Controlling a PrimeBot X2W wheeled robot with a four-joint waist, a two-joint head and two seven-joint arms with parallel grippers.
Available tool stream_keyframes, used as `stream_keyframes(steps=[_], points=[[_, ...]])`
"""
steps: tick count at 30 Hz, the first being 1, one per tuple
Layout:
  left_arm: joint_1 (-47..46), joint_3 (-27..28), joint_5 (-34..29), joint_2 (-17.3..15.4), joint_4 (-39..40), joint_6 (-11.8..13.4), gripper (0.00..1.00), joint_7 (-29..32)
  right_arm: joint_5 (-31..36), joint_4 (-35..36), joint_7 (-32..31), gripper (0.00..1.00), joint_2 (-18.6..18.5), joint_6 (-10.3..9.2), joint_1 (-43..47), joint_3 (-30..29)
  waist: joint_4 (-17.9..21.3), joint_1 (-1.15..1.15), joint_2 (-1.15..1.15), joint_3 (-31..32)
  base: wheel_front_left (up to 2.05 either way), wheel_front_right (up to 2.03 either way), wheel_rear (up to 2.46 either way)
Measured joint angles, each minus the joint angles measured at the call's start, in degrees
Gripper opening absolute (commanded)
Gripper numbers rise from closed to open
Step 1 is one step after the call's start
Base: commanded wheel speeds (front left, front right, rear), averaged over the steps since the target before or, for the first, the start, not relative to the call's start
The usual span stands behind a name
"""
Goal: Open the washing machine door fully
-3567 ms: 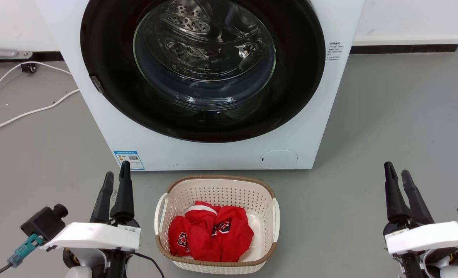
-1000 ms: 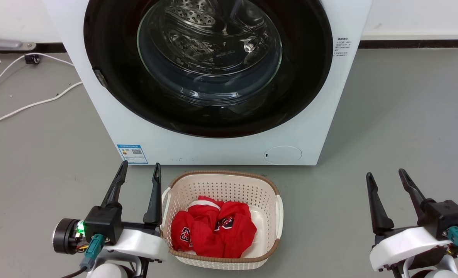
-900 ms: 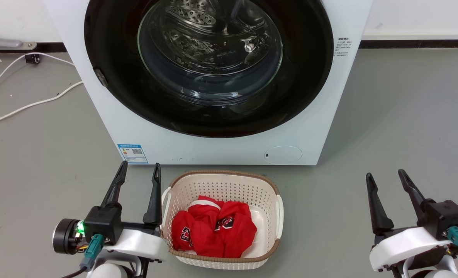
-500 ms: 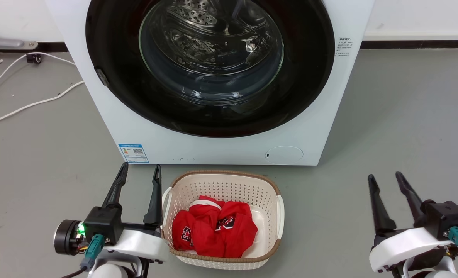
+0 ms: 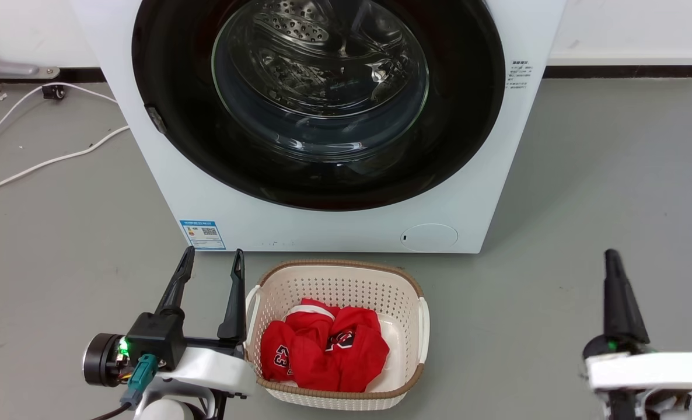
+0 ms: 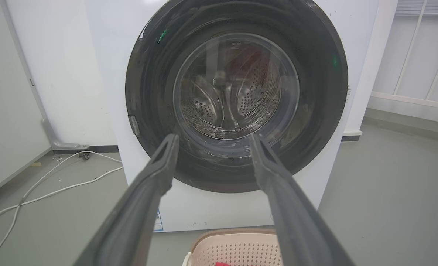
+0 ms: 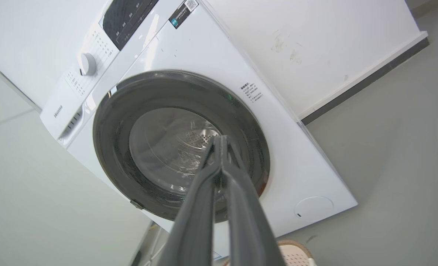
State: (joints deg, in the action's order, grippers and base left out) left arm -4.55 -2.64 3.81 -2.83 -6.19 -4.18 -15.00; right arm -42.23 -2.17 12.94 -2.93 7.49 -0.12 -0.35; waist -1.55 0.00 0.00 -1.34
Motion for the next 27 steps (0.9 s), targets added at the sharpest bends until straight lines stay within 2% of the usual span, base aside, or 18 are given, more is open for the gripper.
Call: stream_keyframes(steps=[4, 7, 10, 15, 20, 27], points=[[-0.01, 0.02, 0.42, 0.0, 0.23, 0.23, 1.0, 0.0, -20.86, 0.41, 1.74, 0.0, 0.0, 0.0, -2.33, 0.37, 0.23, 0.0, 0.0, -0.36, 0.0, 0.0, 0.0], [-0.15, 0.11, 0.49, 0.0, 0.48, 0.41, 1.0, -0.07, -31.39, 0.88, 2.0, 0.0, 0.02, 0.0, -4.04, -0.4, 0.44, 0.0, 0.0, -1.06, 0.0, 0.0, 0.0], [-0.79, 0.46, 0.52, 0.0, 1.01, 0.67, 1.0, -0.07, -38.79, 1.31, 2.09, 0.0, 0.02, 0.0, -7.2, -1.71, 0.7, 0.0, 0.0, -2.11, 0.0, 0.0, 0.0], [-2.66, 1.32, 0.53, 0.0, 2.03, 0.7, 1.0, -0.08, -44.57, -0.63, 0.03, 0.0, -0.68, 0.0, -15.84, -4.95, 1.32, 0.0, 0.0, -4.89, 0.0, 0.0, 0.0], [-5.81, 2.13, 0.53, 0.01, 2.99, 0.64, 1.0, -0.08, -48.49, -7.21, -3.46, 0.0, -5.1, 0.0, -27.57, -7.78, 1.65, 0.0, 0.0, -8.68, 0.0, 0.0, 0.0], [-8.66, 3.58, 0.04, -0.01, 4.05, 0.09, 1.0, -0.07, -47.8, -19.69, -10.53, 0.0, -11.85, -0.01, -45.52, -4.64, 1.86, 0.0, 0.0, -13.74, 0.0, 0.0, 0.0]])
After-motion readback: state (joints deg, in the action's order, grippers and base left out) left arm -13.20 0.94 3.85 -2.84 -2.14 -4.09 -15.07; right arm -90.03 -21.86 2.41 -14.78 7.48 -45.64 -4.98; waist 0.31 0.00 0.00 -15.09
